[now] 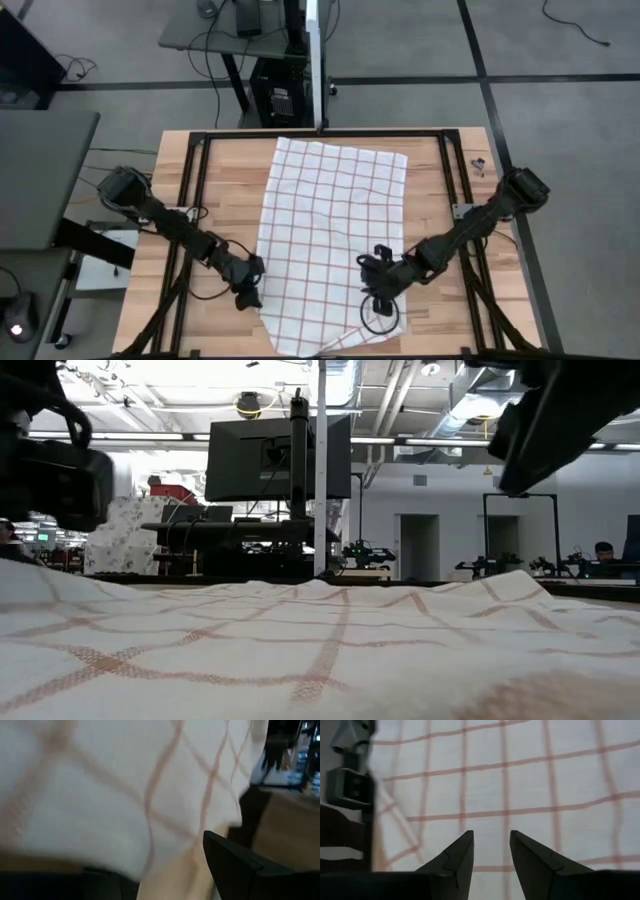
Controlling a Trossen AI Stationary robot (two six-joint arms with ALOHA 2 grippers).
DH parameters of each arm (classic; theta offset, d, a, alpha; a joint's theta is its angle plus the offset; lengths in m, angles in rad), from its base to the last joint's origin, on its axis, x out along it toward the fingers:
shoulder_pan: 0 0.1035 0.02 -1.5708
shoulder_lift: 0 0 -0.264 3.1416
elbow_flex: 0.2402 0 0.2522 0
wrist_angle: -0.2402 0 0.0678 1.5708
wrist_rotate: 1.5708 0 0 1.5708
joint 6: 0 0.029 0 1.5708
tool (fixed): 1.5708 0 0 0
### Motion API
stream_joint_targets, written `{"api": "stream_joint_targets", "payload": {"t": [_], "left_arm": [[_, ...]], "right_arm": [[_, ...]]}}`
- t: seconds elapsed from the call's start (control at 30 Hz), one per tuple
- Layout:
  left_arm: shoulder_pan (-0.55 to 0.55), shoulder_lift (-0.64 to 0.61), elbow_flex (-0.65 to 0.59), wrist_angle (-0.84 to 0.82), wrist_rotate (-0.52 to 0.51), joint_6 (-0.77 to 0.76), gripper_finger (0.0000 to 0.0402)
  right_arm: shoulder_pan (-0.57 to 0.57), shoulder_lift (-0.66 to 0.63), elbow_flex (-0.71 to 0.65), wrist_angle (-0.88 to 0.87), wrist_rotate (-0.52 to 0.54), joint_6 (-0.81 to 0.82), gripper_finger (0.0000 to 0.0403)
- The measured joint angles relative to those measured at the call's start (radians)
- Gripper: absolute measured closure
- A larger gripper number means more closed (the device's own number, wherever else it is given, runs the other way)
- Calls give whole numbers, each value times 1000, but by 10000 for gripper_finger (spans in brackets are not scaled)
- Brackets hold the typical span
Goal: Roll towel
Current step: Fold the white towel
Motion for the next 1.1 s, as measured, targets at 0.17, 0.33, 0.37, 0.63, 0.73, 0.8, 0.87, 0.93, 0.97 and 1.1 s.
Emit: {"api": "stream_joint_targets", "payload": {"t": [0.17, 0.33, 0.37, 0.63, 0.73, 0.8, 0.87, 0.93, 0.97, 1.1], "left_arm": [[4, -25, 0, 30, 74, -121, 217], [2, -25, 0, 95, 58, -186, 217], [2, -24, 0, 94, 31, -189, 217], [0, -52, 0, -16, 66, -223, 217], [-6, -98, 7, -111, 72, -237, 217], [-6, -122, 19, -245, 45, -214, 217], [-6, -141, 31, -366, -31, -171, 217], [-7, -147, 39, -409, -105, -141, 217], [-9, -148, 39, -413, -137, -122, 217], [-8, -125, 38, -355, -199, -31, 217]], "right_arm": [[-69, -1, -67, -15, 0, -10, 280], [-126, -1, -156, 40, 0, -10, 280], [-134, -1, -173, 47, 0, -11, 280], [-126, 0, -229, 61, -1, -16, 280], [-106, 0, -228, 64, -3, -18, 280], [-96, 0, -228, 66, -4, -18, 280], [-85, 0, -228, 67, -4, -19, 280], [-76, 0, -228, 67, -4, -19, 280], [-74, 0, -228, 67, -4, -18, 280], [-66, 0, -228, 67, -5, -18, 280]]}}
